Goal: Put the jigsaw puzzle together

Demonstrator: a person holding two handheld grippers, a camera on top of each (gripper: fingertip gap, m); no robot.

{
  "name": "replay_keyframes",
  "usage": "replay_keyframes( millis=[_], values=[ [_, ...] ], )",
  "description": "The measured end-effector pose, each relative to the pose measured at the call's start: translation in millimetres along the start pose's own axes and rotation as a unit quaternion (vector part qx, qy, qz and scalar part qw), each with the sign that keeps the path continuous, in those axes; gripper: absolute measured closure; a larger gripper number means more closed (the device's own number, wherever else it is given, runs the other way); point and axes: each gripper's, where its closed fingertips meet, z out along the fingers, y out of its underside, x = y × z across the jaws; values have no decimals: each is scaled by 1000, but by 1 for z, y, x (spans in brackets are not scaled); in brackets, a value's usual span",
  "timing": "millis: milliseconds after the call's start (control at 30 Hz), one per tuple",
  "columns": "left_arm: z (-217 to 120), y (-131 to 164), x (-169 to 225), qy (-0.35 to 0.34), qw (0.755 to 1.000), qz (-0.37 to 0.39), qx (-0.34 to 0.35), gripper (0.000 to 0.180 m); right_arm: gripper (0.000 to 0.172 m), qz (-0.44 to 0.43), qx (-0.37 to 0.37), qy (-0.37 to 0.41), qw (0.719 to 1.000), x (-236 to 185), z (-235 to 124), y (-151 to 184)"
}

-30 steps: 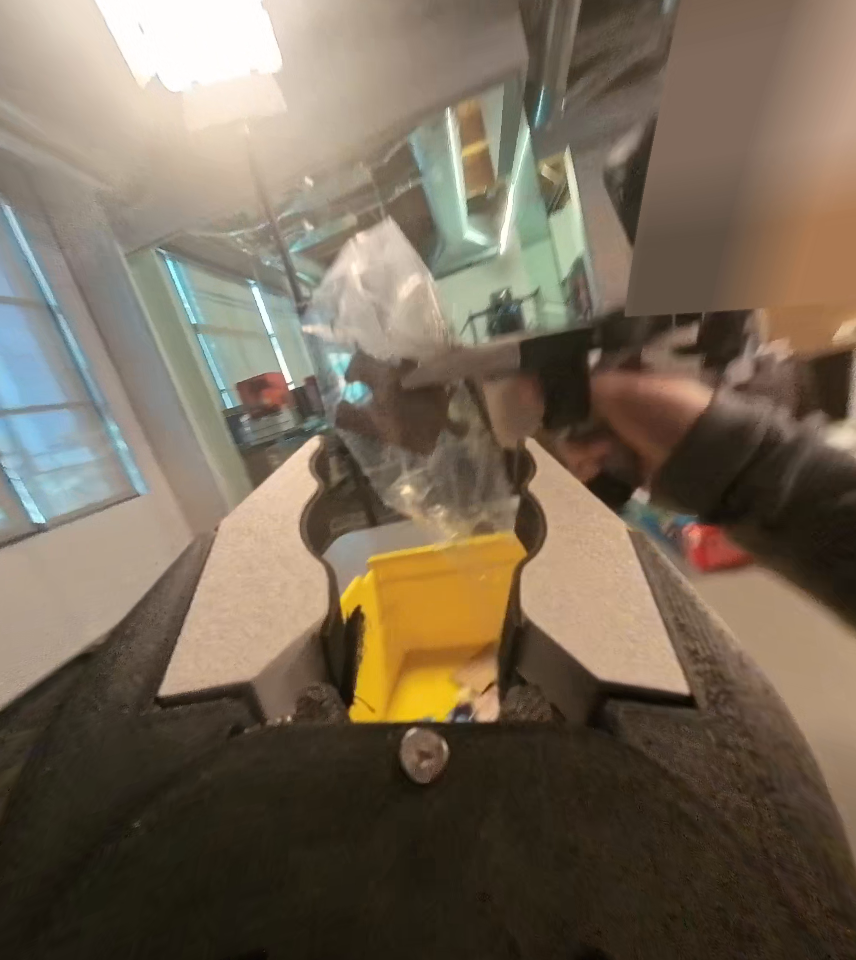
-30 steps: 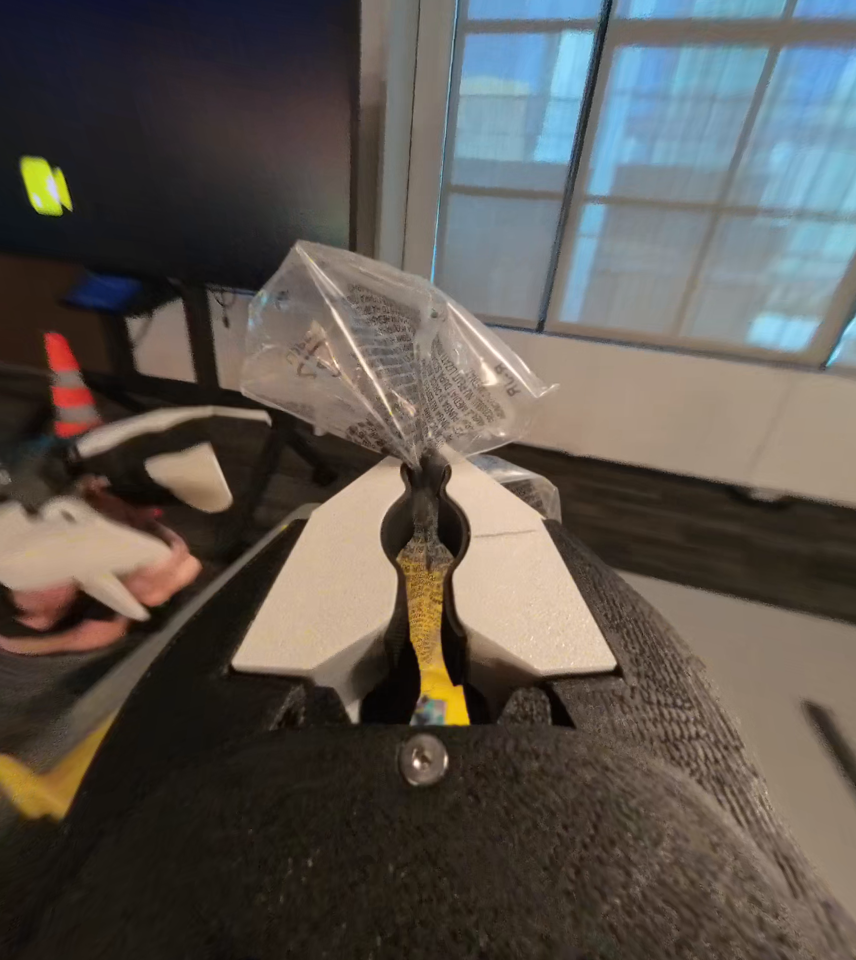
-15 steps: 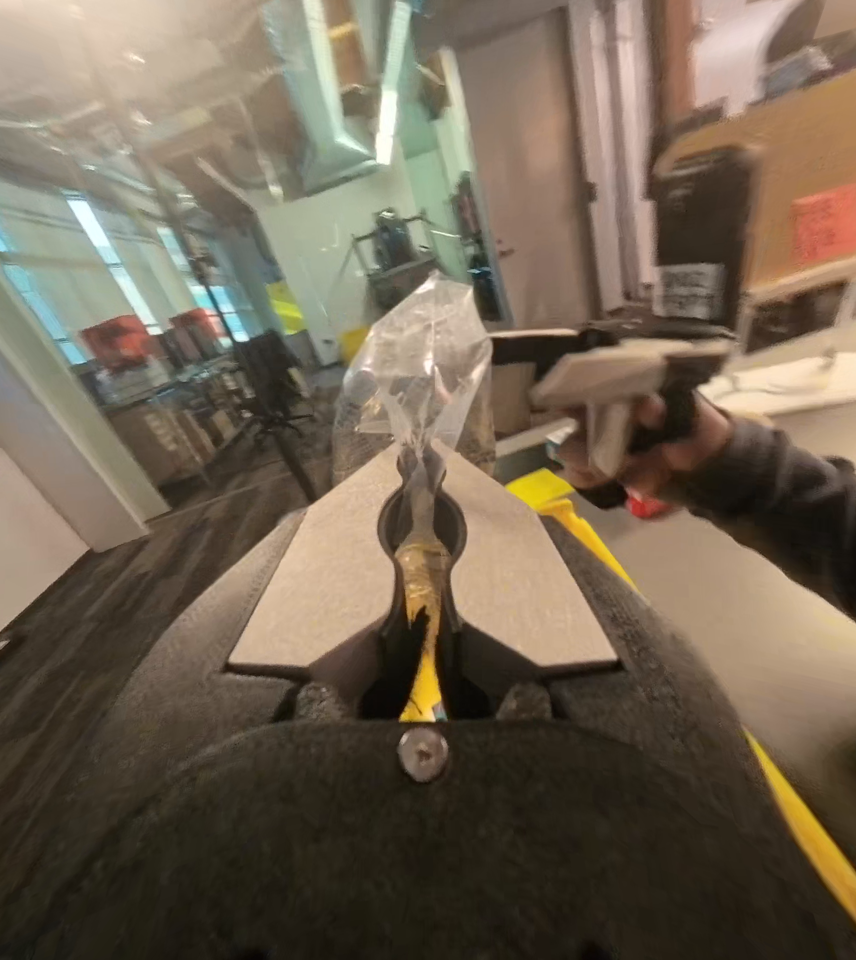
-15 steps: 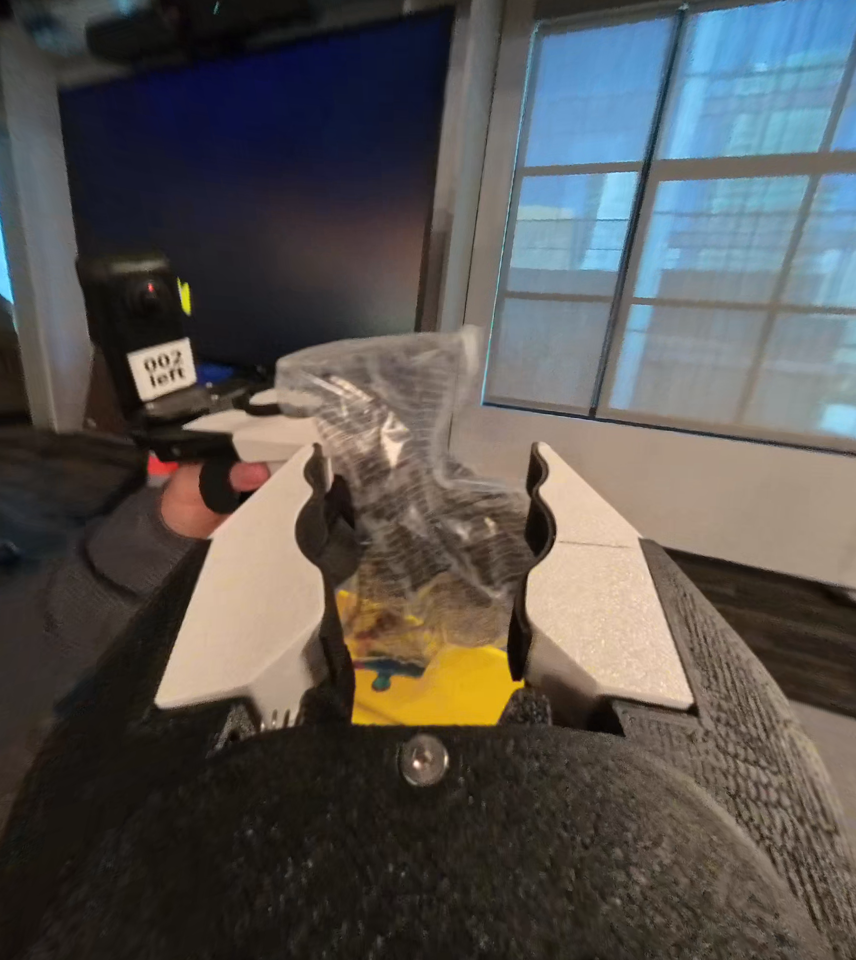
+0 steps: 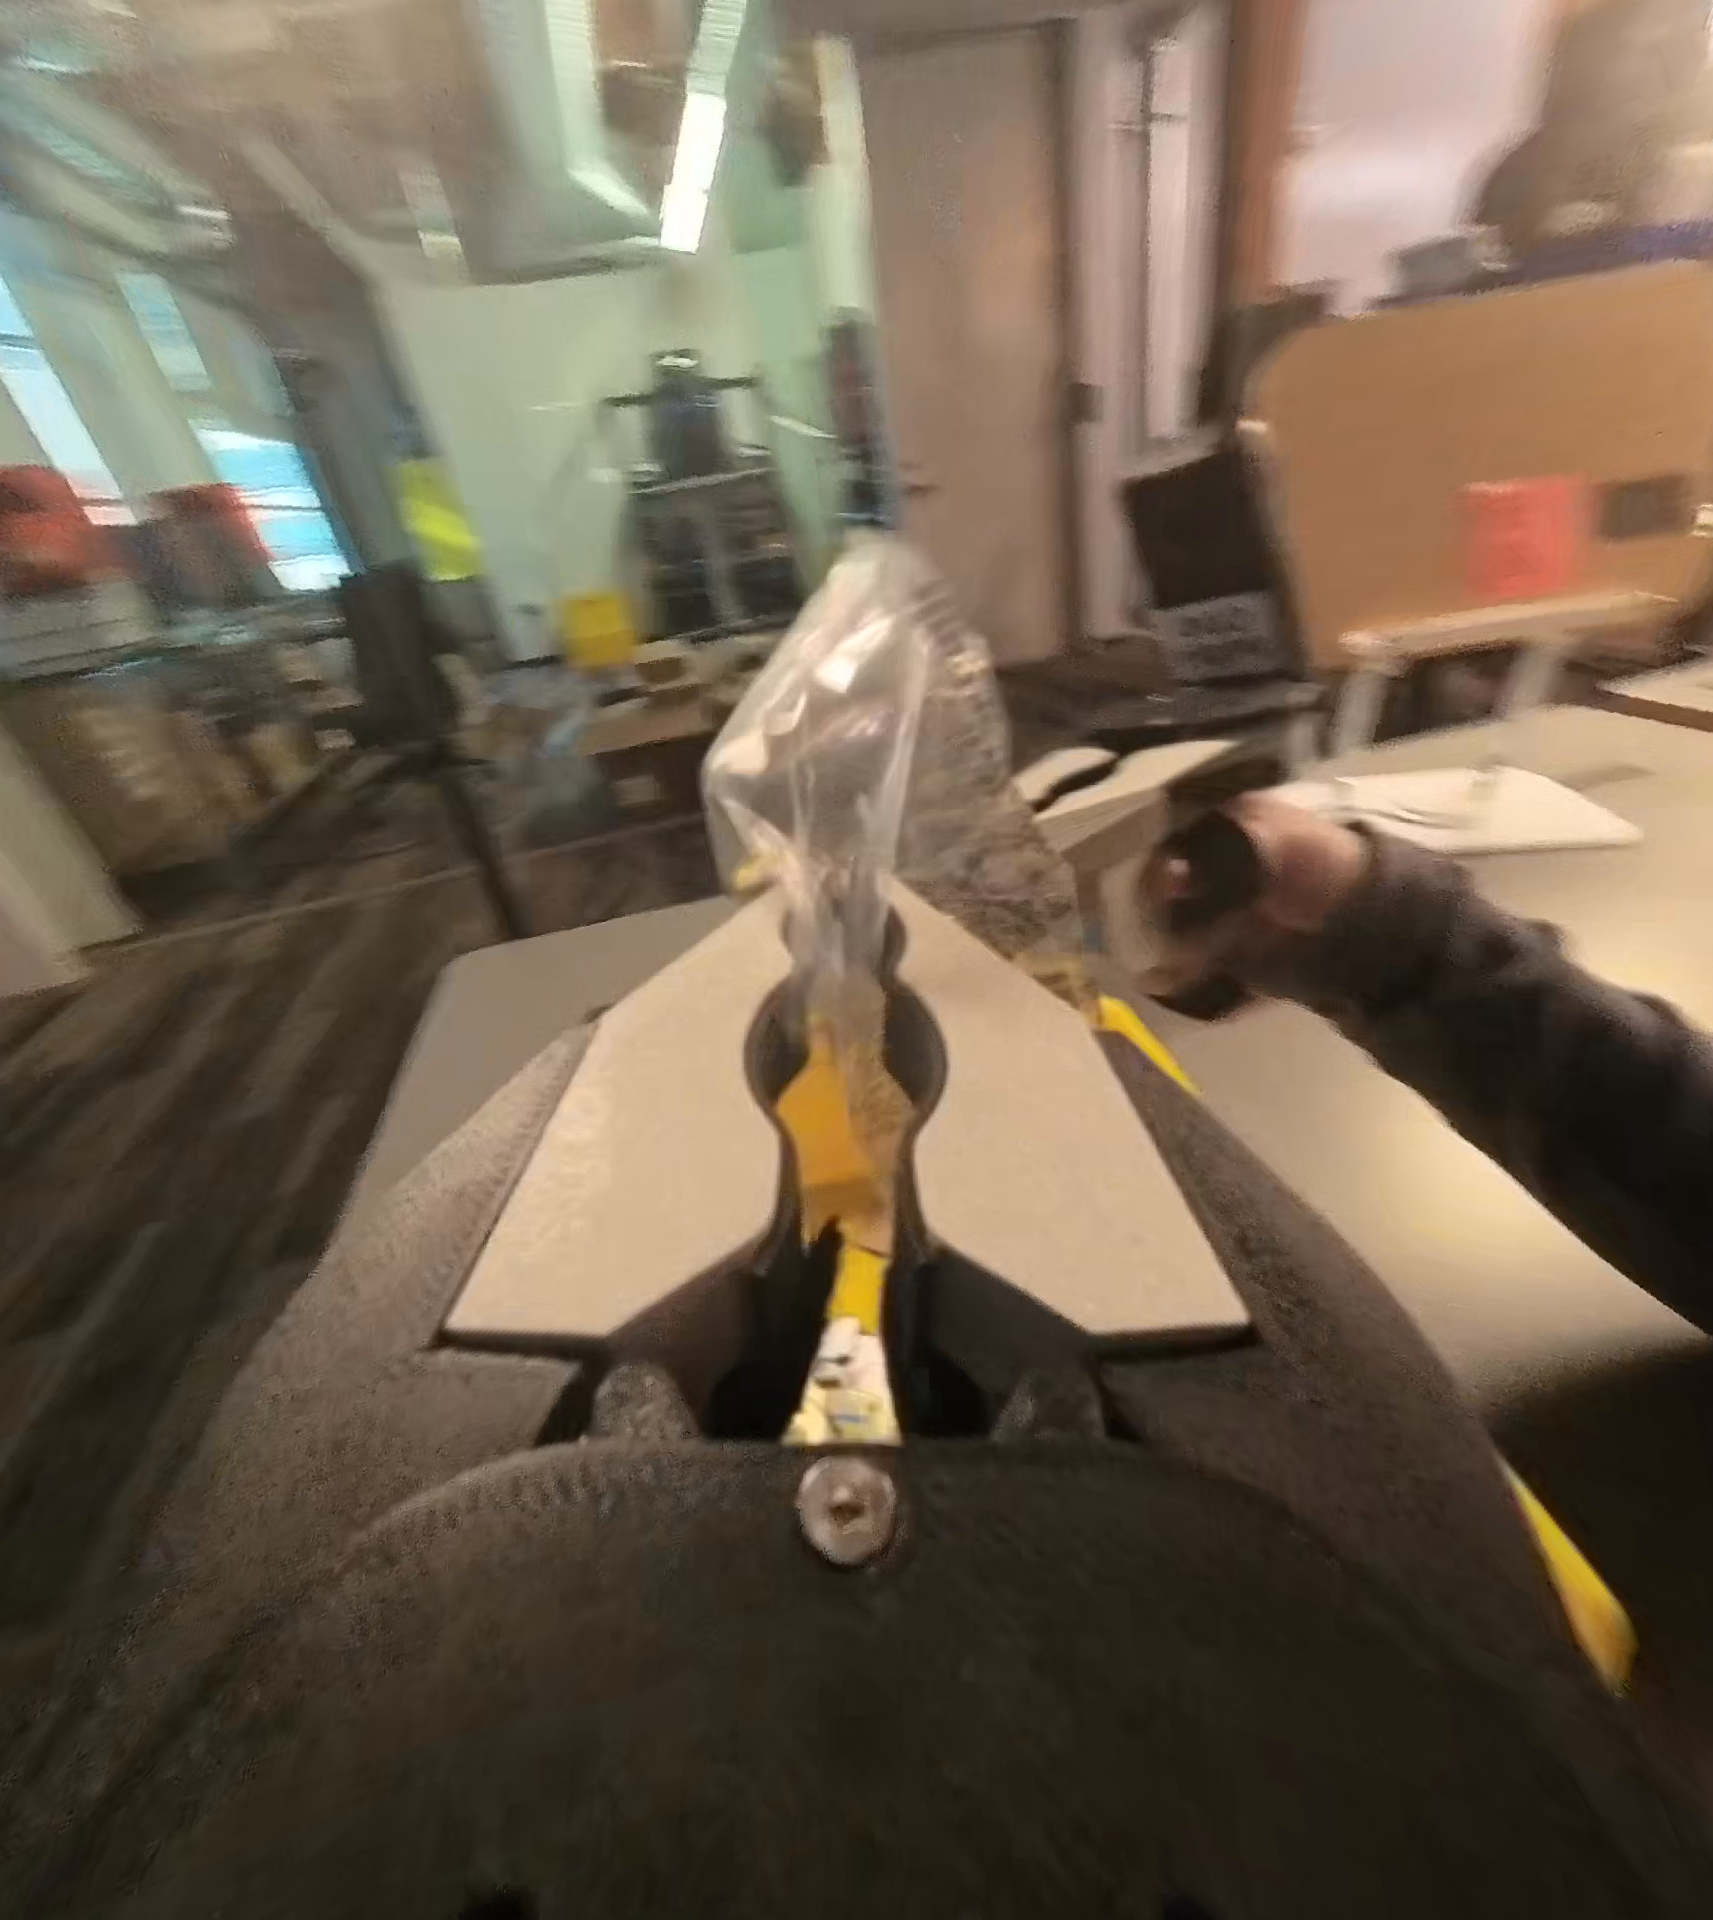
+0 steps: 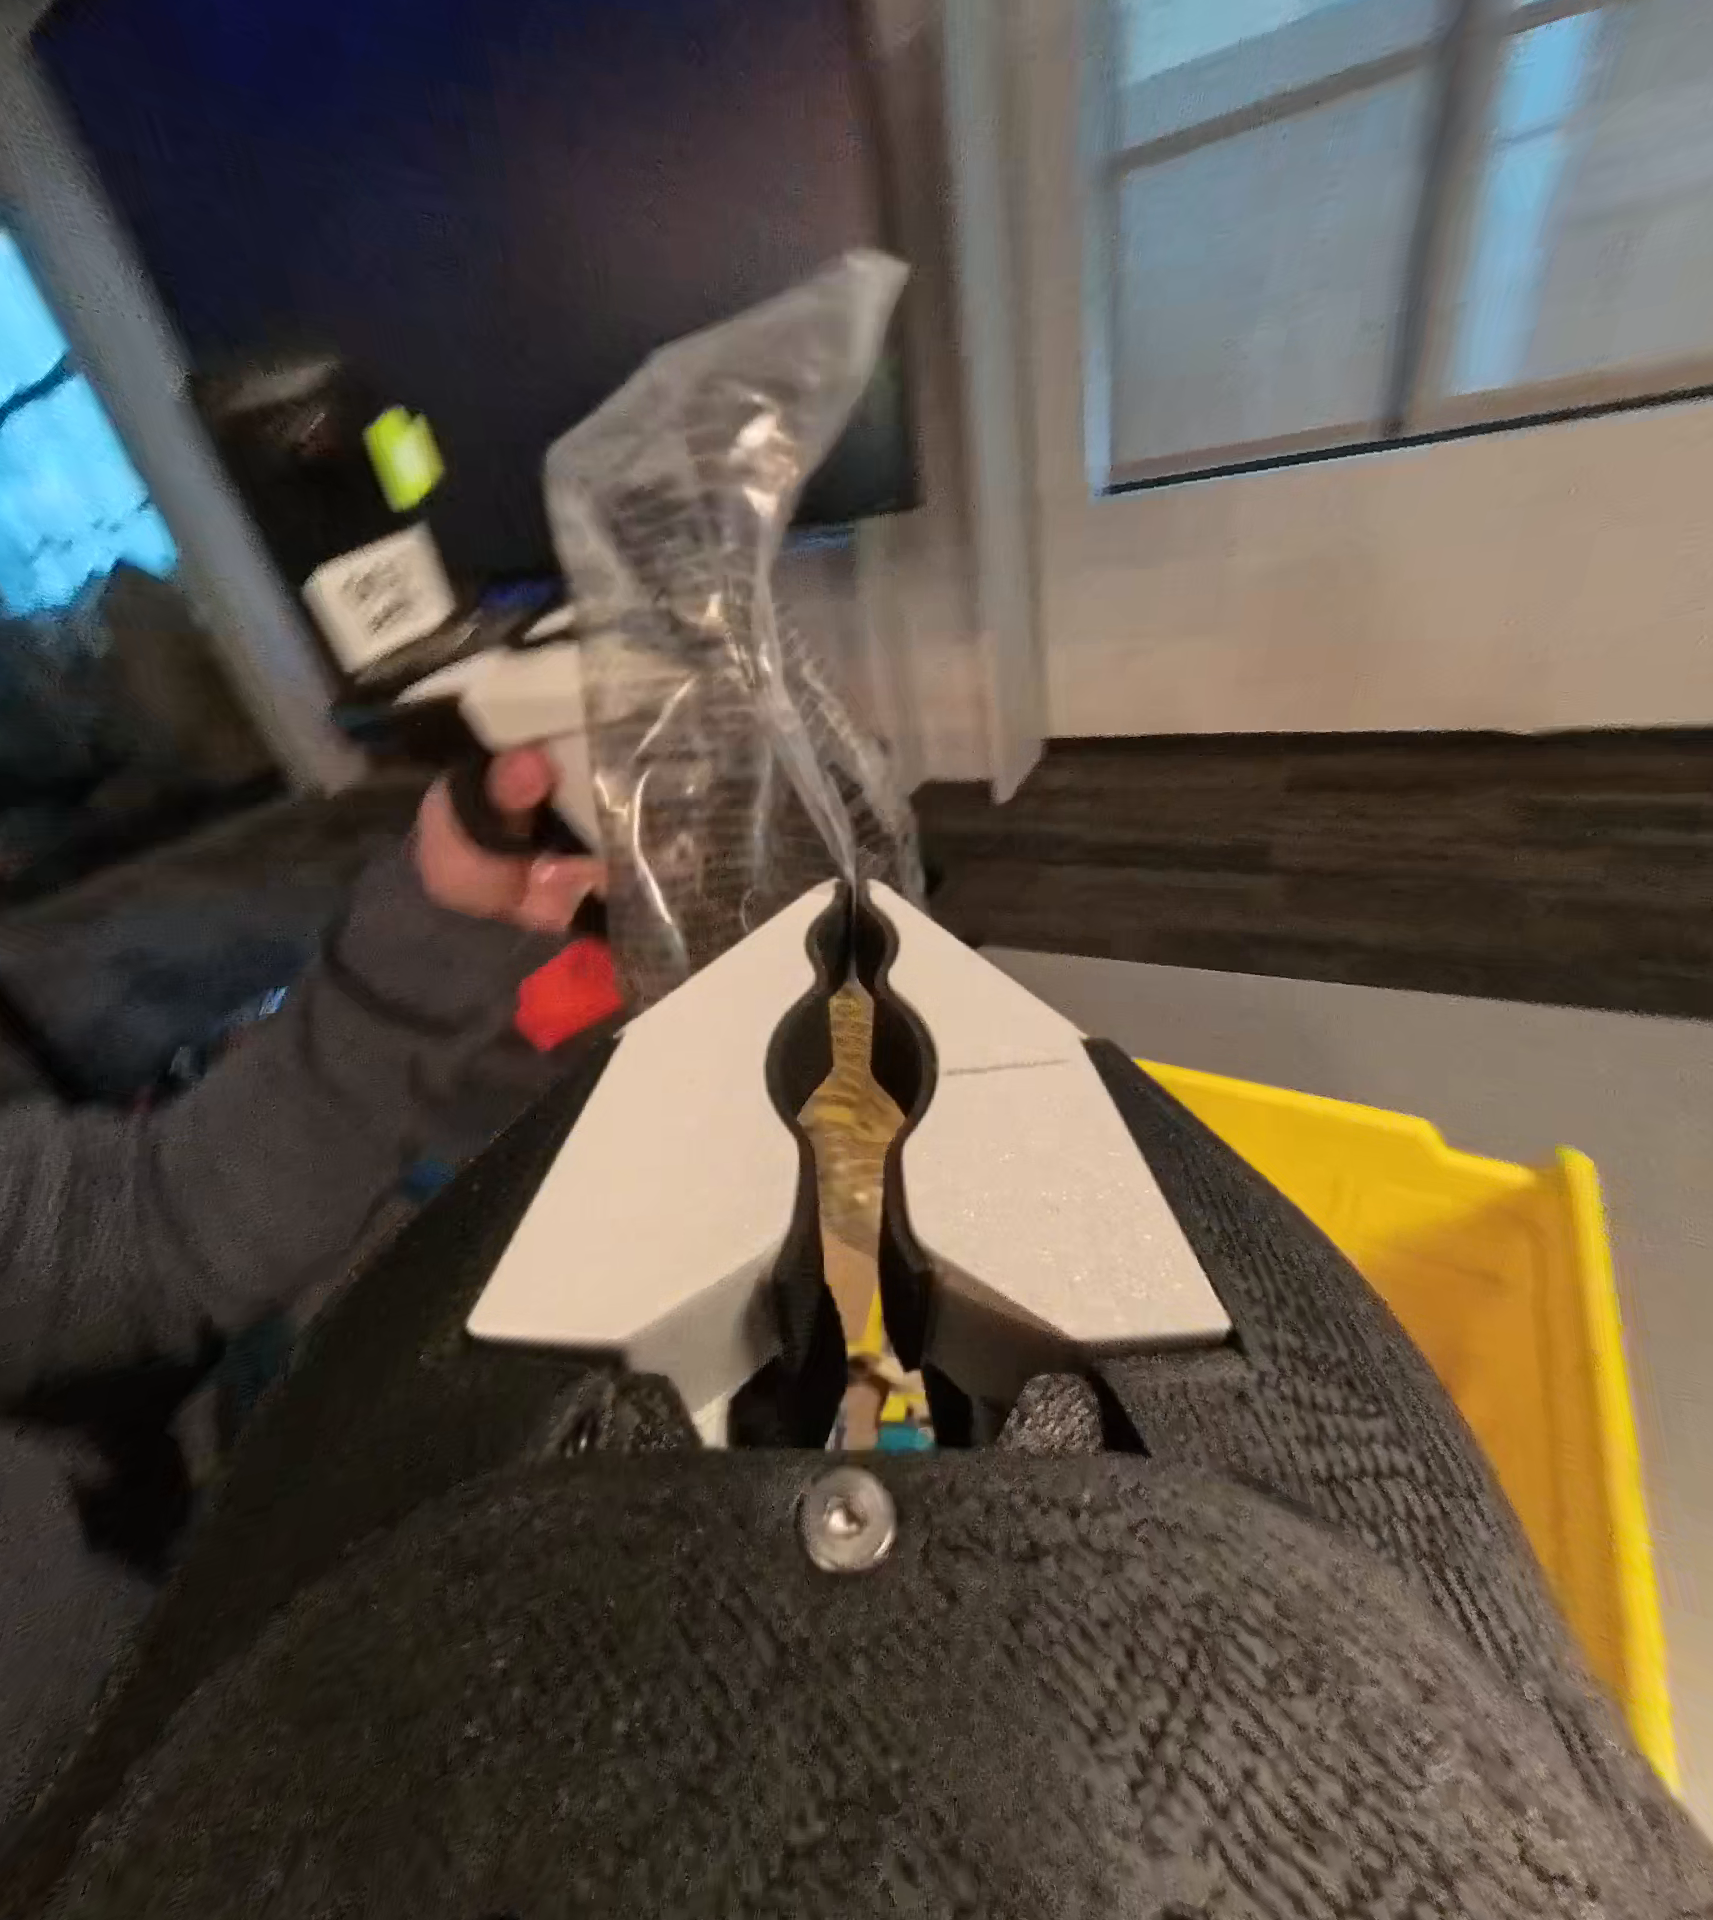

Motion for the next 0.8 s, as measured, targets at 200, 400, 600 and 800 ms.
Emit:
replay_keyframes(
  millis=[200, 400, 600, 800],
  values=[
    [-13, 2, -30, -51, 991, -105, 66, 106, 172, 76, 51, 22, 996, 17, -13, -12],
    [12, 24, 21, 93, 991, -97, 25, 111, 172, 144, 85, -53, 984, 5, -17, -20],
    [-3, 7, 1, 32, 991, -102, 80, 180, 172, 127, 109, 8, 986, 22, -36, -30],
    [-4, 15, -3, 7, 979, -177, 101, 178, 172, 70, 88, 95, 989, 29, -43, -32]
  ],
)
